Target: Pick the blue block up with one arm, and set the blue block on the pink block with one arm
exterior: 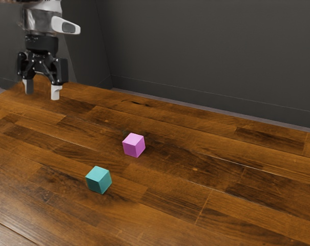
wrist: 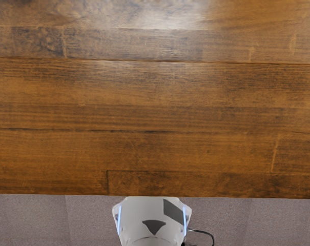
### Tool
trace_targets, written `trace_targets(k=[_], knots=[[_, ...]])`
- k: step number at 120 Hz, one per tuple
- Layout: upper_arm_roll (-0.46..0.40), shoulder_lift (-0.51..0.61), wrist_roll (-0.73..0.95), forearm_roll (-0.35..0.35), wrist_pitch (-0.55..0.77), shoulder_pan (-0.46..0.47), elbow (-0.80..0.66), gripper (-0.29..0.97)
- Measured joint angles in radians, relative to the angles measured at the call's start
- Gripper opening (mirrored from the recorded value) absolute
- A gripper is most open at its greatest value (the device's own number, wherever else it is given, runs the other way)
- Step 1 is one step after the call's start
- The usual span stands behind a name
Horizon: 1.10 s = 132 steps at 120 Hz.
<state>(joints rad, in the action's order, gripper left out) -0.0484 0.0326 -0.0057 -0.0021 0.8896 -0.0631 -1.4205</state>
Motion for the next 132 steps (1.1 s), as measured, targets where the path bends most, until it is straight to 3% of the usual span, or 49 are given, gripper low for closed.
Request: trace_targets(k=[15, 37, 58, 64, 86, 132], knots=[[0.001, -0.018, -0.004, -0.017, 0.272, -0.009, -0.089, 0.68], [-0.103, 0.192, -0.01, -0.019, 0.786, -0.06, -0.726, 0.68], [-0.141, 0.238, -0.018, -0.03, 1.198, -0.093, -1.017, 0.68], [-0.143, 0.241, -0.02, -0.031, 1.28, -0.094, -1.048, 0.68], [-0.138, 0.091, -0.021, -0.031, 1.516, -0.104, -1.064, 0.68], [-0.124, -0.062, 0.012, -0.021, 1.733, -0.146, -1.047, 0.68]])
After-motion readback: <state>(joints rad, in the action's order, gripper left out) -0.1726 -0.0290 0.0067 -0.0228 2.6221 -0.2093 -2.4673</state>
